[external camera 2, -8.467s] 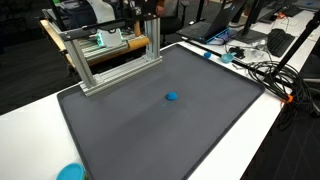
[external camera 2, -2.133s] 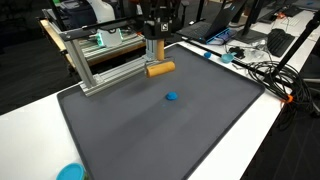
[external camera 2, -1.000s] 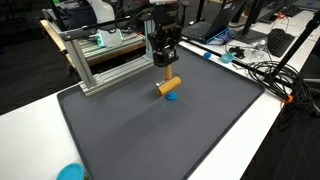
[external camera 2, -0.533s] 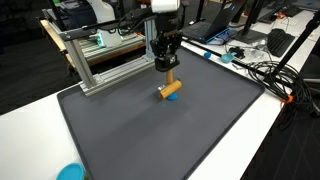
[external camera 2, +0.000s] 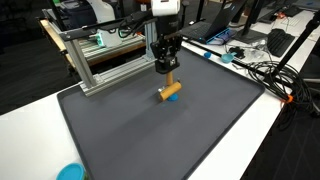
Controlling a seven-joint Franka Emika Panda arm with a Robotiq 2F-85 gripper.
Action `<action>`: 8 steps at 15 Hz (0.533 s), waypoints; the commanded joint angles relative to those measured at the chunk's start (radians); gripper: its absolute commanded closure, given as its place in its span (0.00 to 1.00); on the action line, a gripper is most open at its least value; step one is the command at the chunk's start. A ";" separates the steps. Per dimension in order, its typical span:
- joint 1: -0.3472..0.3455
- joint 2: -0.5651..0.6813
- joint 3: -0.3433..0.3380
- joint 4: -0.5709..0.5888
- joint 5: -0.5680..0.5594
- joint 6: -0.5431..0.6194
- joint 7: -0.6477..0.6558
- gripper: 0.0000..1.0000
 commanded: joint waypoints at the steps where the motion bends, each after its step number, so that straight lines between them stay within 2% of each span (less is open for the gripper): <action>1: 0.020 0.058 -0.012 0.055 -0.015 0.004 0.008 0.78; 8: 0.038 0.130 -0.030 0.140 -0.054 -0.080 0.047 0.78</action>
